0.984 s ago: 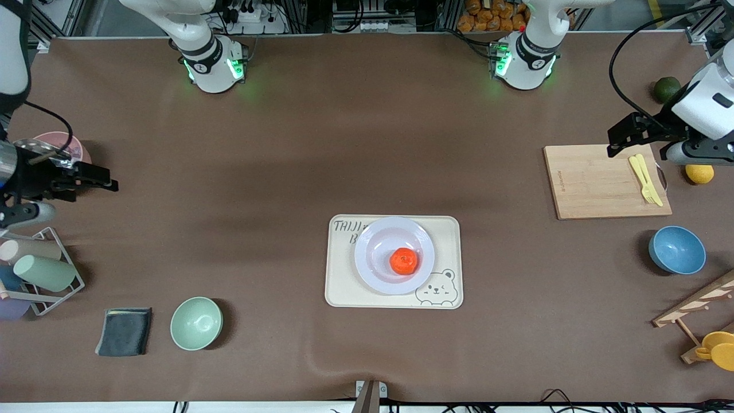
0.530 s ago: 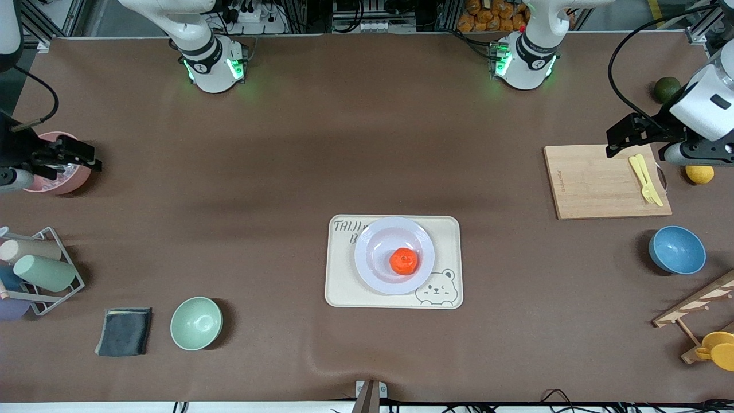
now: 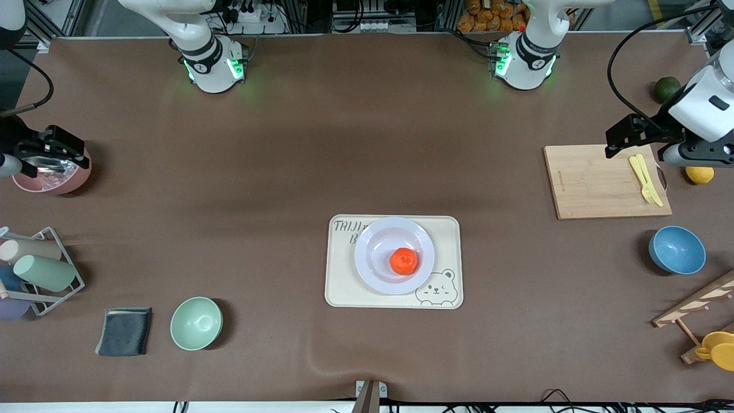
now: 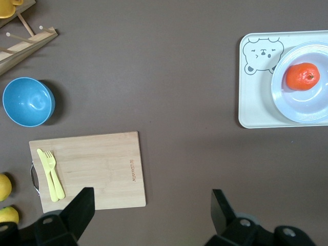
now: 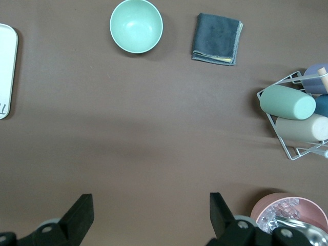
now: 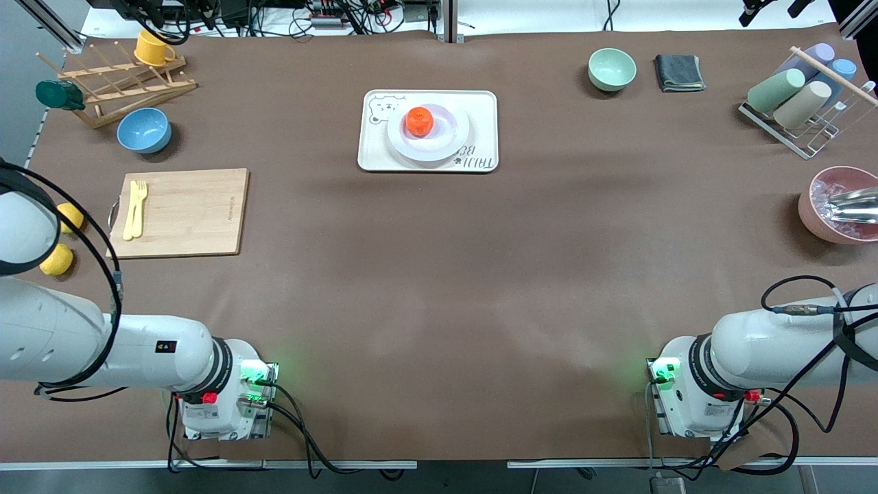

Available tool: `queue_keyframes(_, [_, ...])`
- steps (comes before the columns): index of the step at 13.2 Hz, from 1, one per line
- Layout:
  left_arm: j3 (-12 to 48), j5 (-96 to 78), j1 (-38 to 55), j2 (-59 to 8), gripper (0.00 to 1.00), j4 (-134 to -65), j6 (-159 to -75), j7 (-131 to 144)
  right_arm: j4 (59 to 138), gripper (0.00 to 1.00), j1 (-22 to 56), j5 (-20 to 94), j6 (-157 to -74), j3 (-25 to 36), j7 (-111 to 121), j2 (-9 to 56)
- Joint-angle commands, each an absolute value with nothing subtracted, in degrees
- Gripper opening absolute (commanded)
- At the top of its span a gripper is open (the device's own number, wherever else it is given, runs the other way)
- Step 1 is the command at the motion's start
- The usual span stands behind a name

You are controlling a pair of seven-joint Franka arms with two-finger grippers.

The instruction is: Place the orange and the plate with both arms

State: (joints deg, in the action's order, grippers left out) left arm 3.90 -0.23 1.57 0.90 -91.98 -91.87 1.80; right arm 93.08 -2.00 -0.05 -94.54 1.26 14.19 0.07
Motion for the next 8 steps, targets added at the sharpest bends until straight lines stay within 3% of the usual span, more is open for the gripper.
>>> queue_keyframes(1, [4.0,-1.0,1.5,0.7,1.00,-91.3,-91.1,1.8,91.4,1.00,-1.2,-1.6,-94.0,0.9,13.6,1.1])
queue_keyframes(8, [4.0,-1.0,1.6,0.4,1.00,-91.1,-90.6,1.7,91.7,1.00,-1.5,-1.6,-93.3,1.0,13.2,1.1])
